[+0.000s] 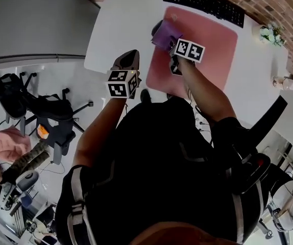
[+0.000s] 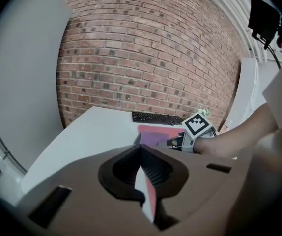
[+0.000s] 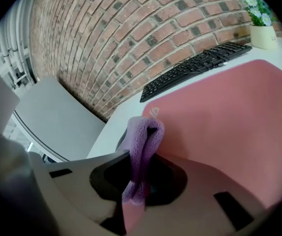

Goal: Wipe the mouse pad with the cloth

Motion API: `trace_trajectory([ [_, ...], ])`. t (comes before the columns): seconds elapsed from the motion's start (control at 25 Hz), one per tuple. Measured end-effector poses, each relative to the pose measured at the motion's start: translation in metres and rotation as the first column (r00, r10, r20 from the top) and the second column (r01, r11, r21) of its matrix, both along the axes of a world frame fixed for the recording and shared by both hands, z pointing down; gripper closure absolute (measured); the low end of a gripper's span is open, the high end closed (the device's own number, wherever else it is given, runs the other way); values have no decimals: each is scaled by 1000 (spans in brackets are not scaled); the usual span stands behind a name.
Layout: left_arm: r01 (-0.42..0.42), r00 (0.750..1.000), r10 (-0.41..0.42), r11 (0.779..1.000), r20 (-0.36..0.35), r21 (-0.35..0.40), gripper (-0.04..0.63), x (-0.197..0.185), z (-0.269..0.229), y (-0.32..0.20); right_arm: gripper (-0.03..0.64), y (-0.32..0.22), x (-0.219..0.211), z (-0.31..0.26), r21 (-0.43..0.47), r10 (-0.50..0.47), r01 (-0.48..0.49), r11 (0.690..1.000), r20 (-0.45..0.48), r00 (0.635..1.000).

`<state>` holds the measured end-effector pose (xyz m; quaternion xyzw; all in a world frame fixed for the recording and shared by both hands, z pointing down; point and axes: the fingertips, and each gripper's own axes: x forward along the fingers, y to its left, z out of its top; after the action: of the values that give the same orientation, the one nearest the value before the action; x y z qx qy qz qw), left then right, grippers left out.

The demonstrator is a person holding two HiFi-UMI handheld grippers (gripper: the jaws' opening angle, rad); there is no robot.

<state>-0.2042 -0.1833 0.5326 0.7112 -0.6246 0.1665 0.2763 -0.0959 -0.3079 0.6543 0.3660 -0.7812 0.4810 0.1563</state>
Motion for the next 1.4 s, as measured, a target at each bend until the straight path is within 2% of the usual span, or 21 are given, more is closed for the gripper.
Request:
trace_trajectory([
  [0.2,-34,999,34,999,-33,-2,592,22,-1,-13,557,-4,28,5,-6,33,-33,999,-3,999],
  [0.36,-86,996,85,996,-13,-1,592,39,-2,-21,557,-5,49,7,-11,51,-51,999,3,999],
  [0.8,-190,981,190,982,-31,9,592,81,-4,-35,557,-9,112,11,-15,142,-143,990,-54,988],
  [1.4,-382,923,383,923,-21,37,592,148,-12,-56,557,-3,202,12,-13,243,-246,969,-124,962],
])
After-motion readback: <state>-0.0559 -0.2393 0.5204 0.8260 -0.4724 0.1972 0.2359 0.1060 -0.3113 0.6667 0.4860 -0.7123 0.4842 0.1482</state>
